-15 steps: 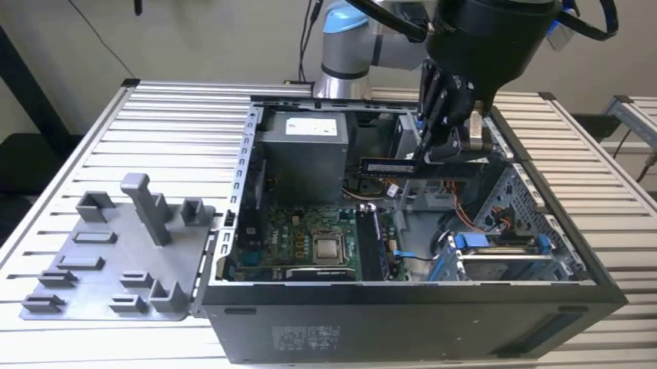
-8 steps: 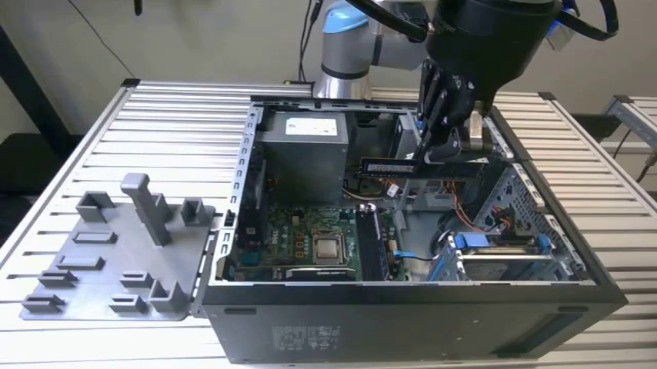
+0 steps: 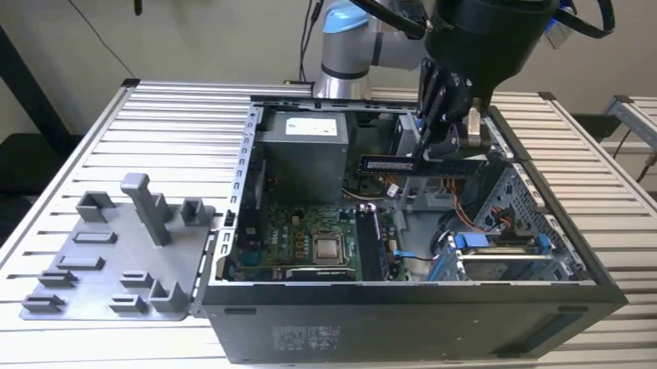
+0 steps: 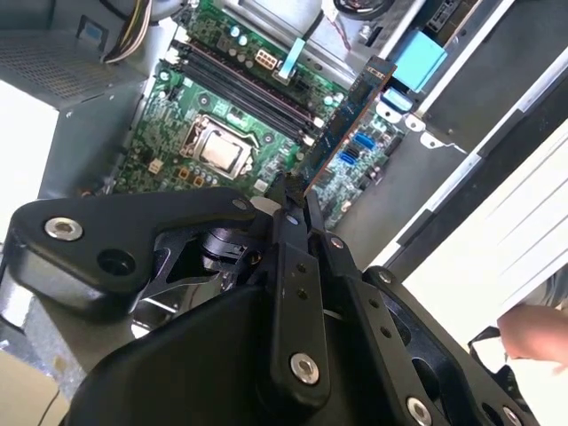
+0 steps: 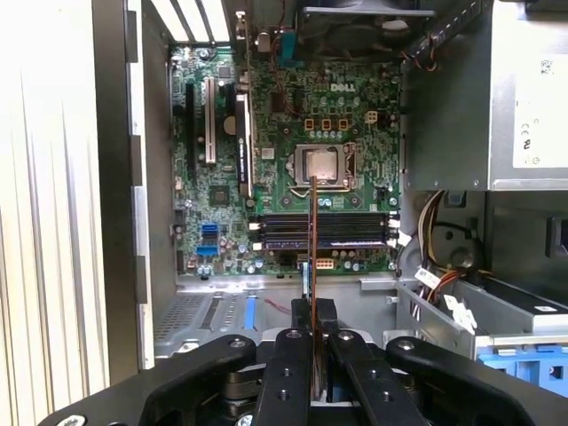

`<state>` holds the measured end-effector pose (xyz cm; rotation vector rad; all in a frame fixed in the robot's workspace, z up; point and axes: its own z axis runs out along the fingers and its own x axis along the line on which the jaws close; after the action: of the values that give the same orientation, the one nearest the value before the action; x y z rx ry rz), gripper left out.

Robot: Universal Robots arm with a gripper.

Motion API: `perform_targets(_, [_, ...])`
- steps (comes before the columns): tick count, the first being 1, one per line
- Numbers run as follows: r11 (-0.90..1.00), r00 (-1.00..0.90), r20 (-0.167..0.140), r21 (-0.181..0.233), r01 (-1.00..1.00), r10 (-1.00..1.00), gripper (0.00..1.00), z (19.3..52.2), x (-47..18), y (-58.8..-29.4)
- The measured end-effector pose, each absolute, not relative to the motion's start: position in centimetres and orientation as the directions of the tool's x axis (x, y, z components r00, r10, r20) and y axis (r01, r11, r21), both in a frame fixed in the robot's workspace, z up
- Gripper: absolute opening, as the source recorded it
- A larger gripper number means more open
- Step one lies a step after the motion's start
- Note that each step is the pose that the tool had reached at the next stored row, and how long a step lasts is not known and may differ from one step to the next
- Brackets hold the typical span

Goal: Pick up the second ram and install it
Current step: 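Pick up the second ram and move it above second insertion slot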

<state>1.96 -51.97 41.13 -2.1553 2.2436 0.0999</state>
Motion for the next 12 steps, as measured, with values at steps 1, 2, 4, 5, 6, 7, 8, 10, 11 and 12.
perform_targets(1, [0.039,-0.041,-0.065,0.026,-0.999,-0.997,0.14,41.1,2.0,-51.8])
perform_targets(2, [0.039,-0.041,-0.065,0.026,-0.999,-0.997,0.14,41.1,2.0,-51.7])
perform_targets(4, [0.039,-0.041,-0.065,0.026,-0.999,-0.997,0.14,41.1,2.0,-51.4])
perform_targets(5, [0.039,-0.041,-0.065,0.026,-0.999,-0.997,0.14,41.1,2.0,-51.3])
perform_targets(6, [0.039,-0.041,-0.065,0.026,-0.999,-0.997,0.14,41.1,2.0,-51.1])
perform_targets(7, [0.039,-0.041,-0.065,0.026,-0.999,-0.997,0.14,41.1,2.0,-51.0])
perform_targets(8, [0.039,-0.041,-0.065,0.026,-0.999,-0.997,0.14,41.1,2.0,-50.8])
perform_targets(10, [0.039,-0.041,-0.065,0.026,-0.999,-0.997,0.14,41.1,2.0,-50.4])
perform_targets(11, [0.039,-0.041,-0.065,0.026,-0.999,-0.997,0.14,41.1,2.0,-50.2])
perform_targets(12, [0.039,-0.041,-0.065,0.026,-0.999,-0.997,0.14,41.1,1.9,-50.0])
